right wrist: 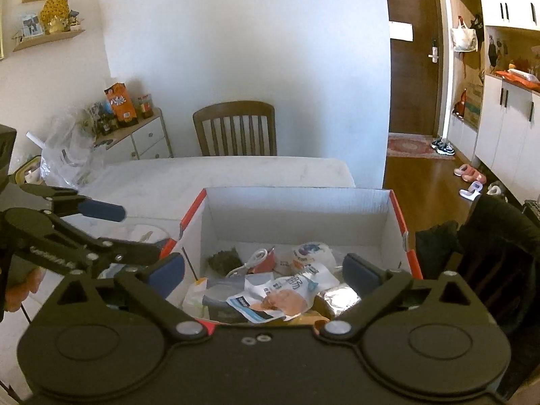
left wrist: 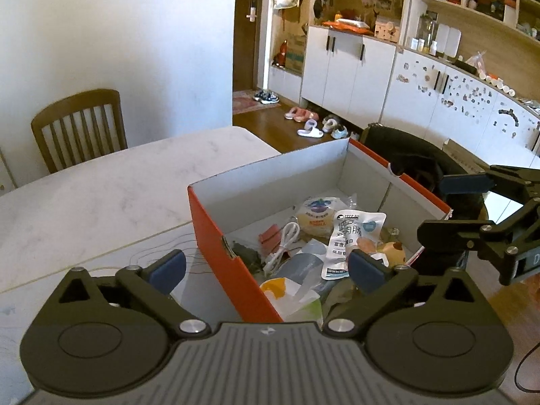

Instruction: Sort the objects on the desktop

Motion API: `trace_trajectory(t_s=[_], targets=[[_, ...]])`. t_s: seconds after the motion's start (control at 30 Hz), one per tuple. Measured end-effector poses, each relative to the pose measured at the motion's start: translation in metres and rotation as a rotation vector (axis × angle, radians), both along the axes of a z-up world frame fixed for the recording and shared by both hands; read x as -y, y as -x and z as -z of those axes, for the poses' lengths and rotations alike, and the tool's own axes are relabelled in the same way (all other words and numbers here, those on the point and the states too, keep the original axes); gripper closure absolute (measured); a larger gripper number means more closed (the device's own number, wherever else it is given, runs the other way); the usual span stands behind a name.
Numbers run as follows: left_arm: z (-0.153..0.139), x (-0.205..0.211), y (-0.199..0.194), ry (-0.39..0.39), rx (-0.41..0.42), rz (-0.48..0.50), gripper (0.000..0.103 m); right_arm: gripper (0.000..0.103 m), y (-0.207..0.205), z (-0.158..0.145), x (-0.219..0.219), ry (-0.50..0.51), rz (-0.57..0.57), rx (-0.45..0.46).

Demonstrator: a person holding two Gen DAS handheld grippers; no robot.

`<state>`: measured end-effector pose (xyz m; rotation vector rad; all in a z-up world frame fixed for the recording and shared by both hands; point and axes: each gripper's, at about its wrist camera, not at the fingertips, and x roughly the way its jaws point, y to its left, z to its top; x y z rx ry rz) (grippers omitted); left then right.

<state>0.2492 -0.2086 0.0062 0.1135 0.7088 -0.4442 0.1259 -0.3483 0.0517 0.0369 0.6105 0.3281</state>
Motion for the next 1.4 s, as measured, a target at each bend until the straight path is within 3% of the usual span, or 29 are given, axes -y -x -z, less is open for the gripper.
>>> trace_trajectory(t_s=[0.4,0.8,1.4], targets=[[-0.004,-0.011,0.023,0.004,0.037,-0.015,0.000,0.001,0.019,-0.003,-0.014,0.036,0.039,0.065],[-0.007,-0.016,0.044,0.022,0.020,-0.005,0.000,0.001,0.036,0.001,-0.021,0.022,0.060,0.047],[-0.017,-0.022,0.065,0.032,0.065,-0.011,0.000,0.001,0.058,-0.008,-0.031,0.025,0.084,0.062]])
